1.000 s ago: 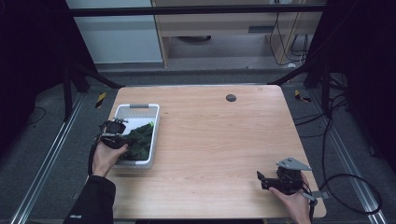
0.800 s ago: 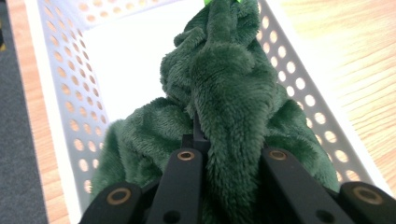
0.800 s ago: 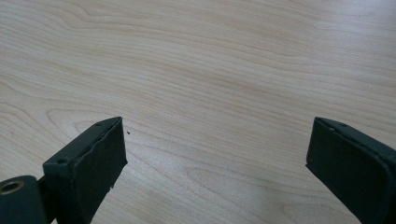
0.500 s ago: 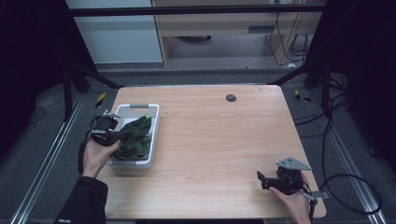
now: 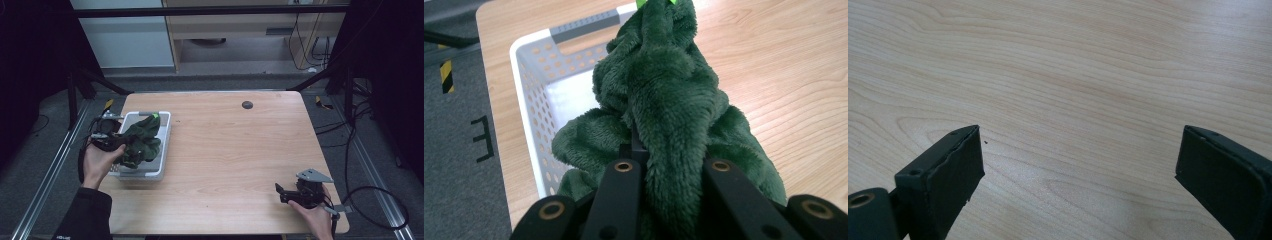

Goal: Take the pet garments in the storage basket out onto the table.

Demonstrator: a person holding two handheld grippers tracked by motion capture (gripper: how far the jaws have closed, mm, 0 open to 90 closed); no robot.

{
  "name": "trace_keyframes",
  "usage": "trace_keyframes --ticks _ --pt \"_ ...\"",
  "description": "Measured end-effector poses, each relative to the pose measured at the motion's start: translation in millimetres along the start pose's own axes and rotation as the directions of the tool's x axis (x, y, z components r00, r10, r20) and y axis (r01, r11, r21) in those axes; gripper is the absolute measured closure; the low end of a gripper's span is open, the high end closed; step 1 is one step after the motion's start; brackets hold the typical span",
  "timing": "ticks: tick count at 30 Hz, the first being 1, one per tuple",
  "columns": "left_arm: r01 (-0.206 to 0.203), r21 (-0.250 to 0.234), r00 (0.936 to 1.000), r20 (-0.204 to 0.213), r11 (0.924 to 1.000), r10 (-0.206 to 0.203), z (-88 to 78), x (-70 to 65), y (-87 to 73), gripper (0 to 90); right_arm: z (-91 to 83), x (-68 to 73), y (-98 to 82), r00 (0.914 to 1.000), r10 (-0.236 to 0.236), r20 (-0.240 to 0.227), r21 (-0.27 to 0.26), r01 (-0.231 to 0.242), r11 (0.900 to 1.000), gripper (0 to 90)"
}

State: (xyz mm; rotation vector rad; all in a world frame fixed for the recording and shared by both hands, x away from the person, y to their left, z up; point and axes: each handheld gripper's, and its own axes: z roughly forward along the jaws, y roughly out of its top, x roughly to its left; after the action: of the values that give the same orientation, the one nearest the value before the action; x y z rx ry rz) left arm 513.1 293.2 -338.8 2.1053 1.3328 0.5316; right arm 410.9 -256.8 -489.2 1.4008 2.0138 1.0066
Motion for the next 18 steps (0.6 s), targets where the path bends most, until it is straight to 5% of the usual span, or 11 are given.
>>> trace_keyframes --ticks 18 --pt "-0.077 -0.042 0.997 0.008 0.9962 0.077 -38.4 -18.6 18.8 82.8 -0.5 -0.2 0.1 1.0 -0.007 0.0 -0.006 0.007 1.0 5.2"
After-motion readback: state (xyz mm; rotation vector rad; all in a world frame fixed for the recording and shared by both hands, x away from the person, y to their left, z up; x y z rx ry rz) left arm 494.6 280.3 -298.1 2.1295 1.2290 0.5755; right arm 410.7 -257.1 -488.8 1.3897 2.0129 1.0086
